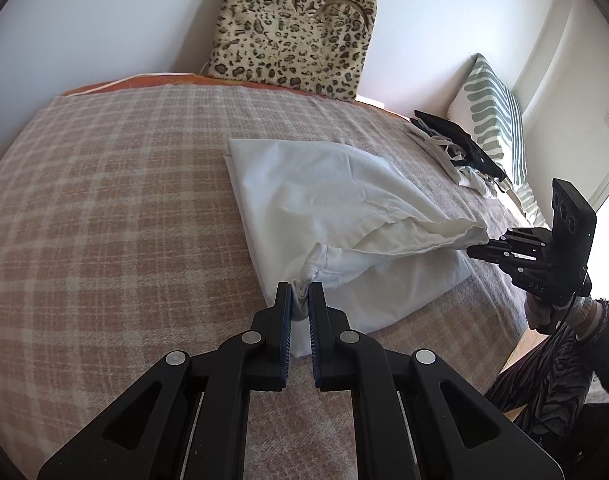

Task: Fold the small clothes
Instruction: 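Open both tools and release the folded white shirt, then move both tools toward the edges of the folded shirt bundle, then close the left tool on one shirt edge while the right tool grips the other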

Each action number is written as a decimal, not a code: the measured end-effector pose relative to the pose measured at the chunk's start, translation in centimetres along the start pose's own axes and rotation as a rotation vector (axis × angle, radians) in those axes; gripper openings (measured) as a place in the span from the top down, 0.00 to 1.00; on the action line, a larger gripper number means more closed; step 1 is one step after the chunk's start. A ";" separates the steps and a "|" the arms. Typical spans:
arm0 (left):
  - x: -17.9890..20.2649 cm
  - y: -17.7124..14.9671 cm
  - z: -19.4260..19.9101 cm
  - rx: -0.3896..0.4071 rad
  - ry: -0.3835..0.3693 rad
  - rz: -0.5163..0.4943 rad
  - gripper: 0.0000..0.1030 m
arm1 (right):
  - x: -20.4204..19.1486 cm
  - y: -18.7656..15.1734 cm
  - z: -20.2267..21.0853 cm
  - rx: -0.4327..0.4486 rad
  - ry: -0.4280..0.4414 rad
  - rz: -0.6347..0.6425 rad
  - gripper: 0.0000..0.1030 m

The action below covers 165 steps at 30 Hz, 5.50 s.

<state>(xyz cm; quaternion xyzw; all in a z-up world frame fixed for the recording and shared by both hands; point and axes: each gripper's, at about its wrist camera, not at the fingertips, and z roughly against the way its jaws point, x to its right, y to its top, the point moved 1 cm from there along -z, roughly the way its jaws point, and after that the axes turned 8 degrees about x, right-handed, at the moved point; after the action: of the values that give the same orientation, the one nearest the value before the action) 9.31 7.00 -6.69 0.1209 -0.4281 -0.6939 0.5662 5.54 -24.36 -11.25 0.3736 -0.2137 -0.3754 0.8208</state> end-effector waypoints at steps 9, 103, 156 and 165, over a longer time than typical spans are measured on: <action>1.7 -1.7 0.8 -0.046 0.006 -0.131 0.93 | 0.3 -0.1 2.1 0.018 -0.036 0.067 0.95; -5.0 8.3 -7.8 -0.013 0.103 -0.010 0.76 | 1.3 7.0 -7.8 -0.070 0.211 -0.001 0.78; -10.4 8.7 -13.2 -0.049 -0.153 0.398 0.68 | 7.6 -4.2 -4.0 -0.137 0.591 -0.867 0.75; -8.3 9.0 -13.9 -0.052 -0.064 0.242 0.90 | 7.0 -3.4 -4.0 -0.140 0.571 -0.883 0.77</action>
<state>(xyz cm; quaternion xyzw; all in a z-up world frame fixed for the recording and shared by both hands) 27.19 8.07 -11.13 0.0312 -0.4391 -0.6349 0.6349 10.96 -29.49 -15.92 0.4597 0.2215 -0.5822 0.6329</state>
